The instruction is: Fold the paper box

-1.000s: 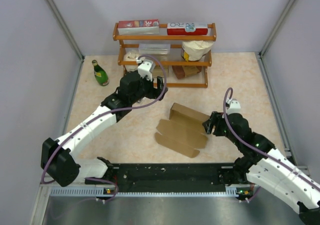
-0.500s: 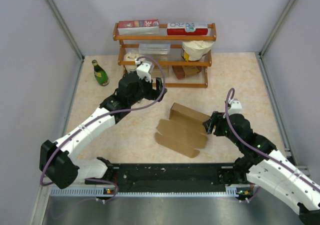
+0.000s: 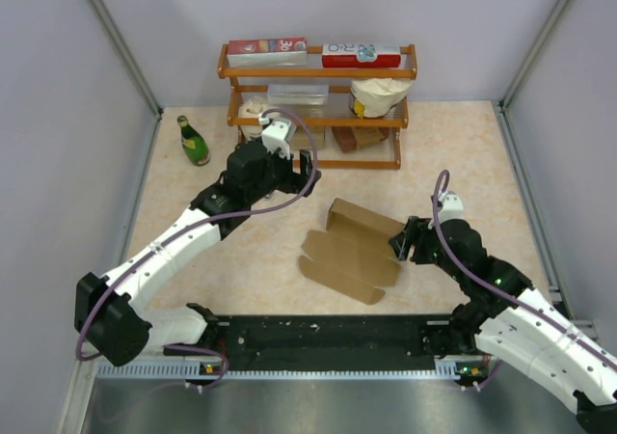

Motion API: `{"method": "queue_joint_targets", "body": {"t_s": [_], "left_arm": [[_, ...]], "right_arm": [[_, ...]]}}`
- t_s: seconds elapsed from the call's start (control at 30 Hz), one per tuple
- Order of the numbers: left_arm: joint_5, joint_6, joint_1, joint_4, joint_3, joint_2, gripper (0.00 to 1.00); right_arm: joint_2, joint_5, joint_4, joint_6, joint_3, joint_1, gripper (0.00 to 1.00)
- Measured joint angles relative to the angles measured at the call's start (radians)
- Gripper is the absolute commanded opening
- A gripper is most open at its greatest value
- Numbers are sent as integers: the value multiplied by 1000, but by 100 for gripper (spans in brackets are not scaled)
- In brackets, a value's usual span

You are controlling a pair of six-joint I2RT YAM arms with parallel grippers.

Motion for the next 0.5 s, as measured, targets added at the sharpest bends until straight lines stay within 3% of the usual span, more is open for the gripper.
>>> {"method": "queue_joint_targets", "body": {"t_s": [0.5], "left_arm": [[0, 17, 0, -20, 23, -18, 86]], "right_arm": [[0, -19, -15, 2, 0, -2, 63]]}}
